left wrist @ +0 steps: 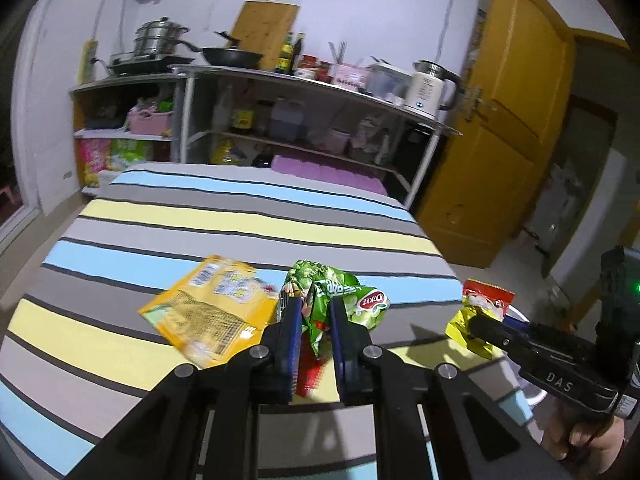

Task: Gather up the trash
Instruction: 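Carry both snack bags over the bin and open both tools to drop them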

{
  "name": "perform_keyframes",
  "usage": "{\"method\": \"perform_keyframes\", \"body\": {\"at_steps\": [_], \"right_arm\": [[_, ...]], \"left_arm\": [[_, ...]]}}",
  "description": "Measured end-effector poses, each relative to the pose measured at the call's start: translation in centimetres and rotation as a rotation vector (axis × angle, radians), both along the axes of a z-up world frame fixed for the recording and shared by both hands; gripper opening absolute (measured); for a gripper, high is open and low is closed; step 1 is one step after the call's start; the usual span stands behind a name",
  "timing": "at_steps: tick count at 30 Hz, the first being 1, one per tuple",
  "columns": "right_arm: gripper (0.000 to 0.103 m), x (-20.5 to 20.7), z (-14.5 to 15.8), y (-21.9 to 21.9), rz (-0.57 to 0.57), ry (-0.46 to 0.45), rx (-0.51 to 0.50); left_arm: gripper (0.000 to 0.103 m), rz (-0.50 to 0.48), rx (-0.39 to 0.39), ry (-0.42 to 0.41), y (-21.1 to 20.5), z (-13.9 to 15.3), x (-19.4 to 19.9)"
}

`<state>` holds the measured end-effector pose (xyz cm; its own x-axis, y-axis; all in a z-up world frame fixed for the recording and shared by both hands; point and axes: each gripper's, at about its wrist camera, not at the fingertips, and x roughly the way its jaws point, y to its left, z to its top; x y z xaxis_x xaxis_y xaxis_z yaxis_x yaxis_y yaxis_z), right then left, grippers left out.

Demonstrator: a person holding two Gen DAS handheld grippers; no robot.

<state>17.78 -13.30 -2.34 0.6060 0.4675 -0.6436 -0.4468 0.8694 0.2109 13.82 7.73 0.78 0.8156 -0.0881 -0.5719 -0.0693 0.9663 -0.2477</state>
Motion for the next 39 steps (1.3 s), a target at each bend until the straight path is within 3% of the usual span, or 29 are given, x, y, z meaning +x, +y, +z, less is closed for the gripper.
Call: {"method": "perform_keyframes", "body": {"at_steps": [15,39], "right_arm": [[0.027,-1.8,1.4,-7.2,-0.125,-0.034,-0.003],[0.028,-2.1,0.0,-17.1,-0.316,-0.008,0.007]], "left_arm": [[0.014,-0.156,0.018,-0.011,-8.0,1.4,0.8],[0.014,-0.356,0.048,0.002,-18.8,1.3,4.4]]}}
